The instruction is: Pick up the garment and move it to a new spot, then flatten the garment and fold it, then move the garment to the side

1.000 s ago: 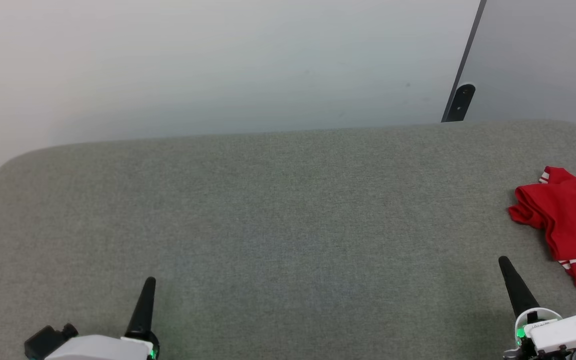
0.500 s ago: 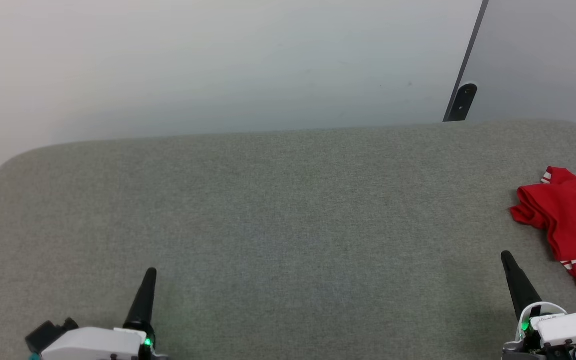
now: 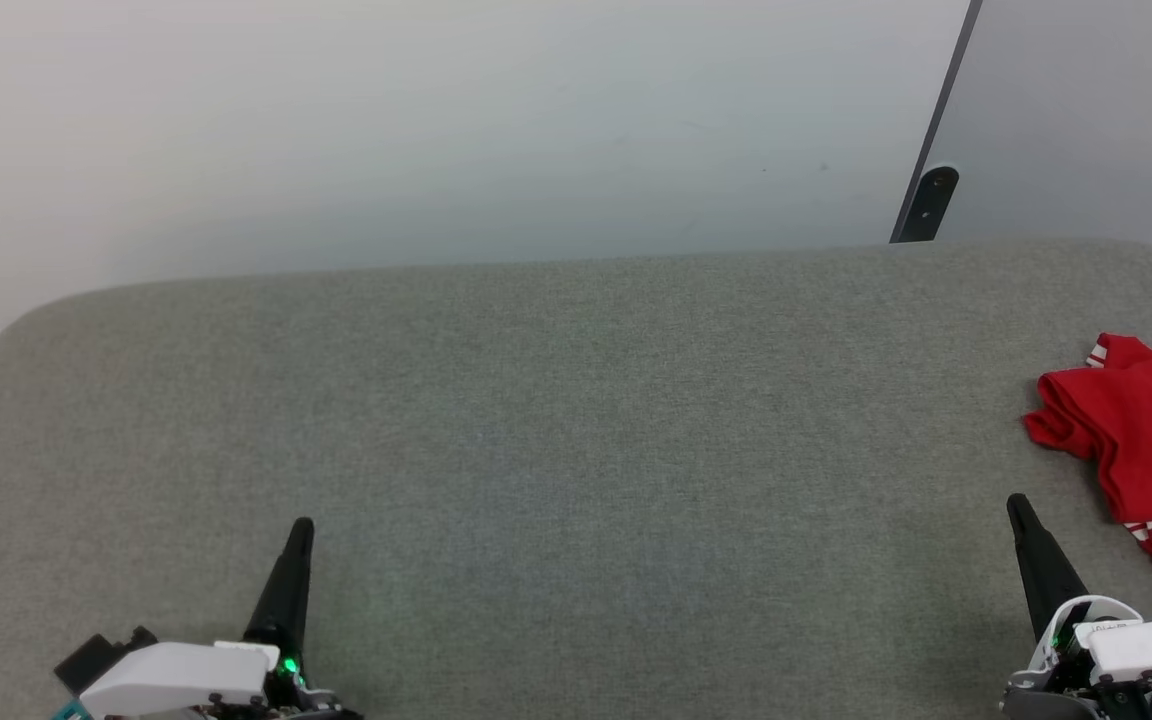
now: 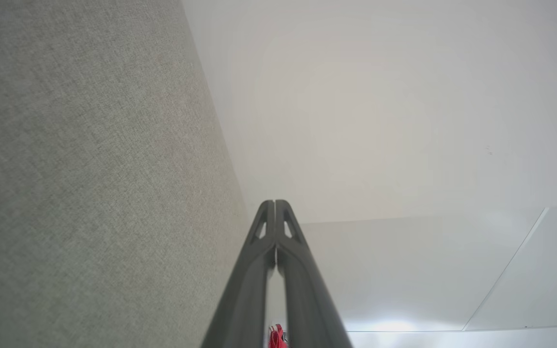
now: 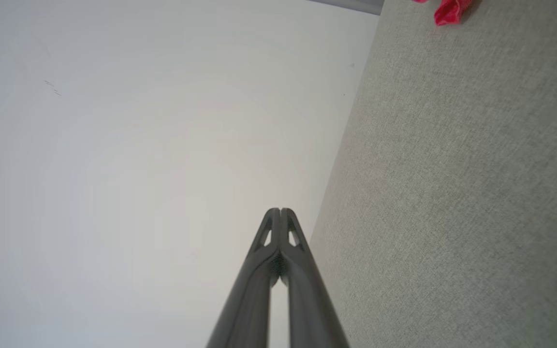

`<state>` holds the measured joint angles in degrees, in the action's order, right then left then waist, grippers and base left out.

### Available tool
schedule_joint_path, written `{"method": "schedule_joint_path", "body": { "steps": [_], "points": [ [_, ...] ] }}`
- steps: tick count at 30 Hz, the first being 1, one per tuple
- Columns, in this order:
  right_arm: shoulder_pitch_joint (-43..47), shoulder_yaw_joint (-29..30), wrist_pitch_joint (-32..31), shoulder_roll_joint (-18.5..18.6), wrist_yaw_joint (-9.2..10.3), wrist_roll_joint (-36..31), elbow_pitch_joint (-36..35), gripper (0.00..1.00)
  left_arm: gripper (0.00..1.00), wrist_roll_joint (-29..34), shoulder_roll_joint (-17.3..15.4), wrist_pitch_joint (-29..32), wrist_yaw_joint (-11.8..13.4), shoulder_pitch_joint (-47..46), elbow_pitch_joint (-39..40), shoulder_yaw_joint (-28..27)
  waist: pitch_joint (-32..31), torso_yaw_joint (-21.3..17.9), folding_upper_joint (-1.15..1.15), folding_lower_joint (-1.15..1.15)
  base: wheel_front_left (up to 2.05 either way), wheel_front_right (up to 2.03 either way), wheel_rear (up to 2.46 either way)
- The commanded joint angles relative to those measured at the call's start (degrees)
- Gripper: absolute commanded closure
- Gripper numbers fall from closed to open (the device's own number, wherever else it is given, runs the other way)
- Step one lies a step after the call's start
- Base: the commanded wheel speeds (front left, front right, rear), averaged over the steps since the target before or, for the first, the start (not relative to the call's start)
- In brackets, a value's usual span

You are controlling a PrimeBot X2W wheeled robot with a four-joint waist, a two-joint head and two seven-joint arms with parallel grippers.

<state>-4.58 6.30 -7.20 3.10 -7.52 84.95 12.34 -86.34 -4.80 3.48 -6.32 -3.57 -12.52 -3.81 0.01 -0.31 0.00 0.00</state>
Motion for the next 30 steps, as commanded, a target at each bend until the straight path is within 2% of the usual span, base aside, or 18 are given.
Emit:
{"method": "schedule_joint_path", "body": {
  "steps": [1,20,30],
  "points": [
    [-0.84,0.16,0.16,-0.15,0.05,1.4,0.18,1.0,1.0,-1.25,0.11,0.3,-0.58,-1.13,-0.24,-0.32,0.01,0.03,0.0,0.0,0.0,0.0,0.0],
    [-2.15,0.31,0.82,-0.34,0.05,7.77,1.88,1.0,1.0,-7.55,0.93,1.98,-1.38,-2.96,-1.64,-1.36,0.16,0.31,0.0,0.0,0.0,0.0,0.0],
    [-1.81,0.28,0.82,-0.32,0.05,7.56,1.82,1.0,1.0,-7.12,1.05,2.12,-1.37,-2.92,-1.62,-1.52,0.16,0.31,0.0,0.0,0.0,0.0,0.0]
  ]
}}
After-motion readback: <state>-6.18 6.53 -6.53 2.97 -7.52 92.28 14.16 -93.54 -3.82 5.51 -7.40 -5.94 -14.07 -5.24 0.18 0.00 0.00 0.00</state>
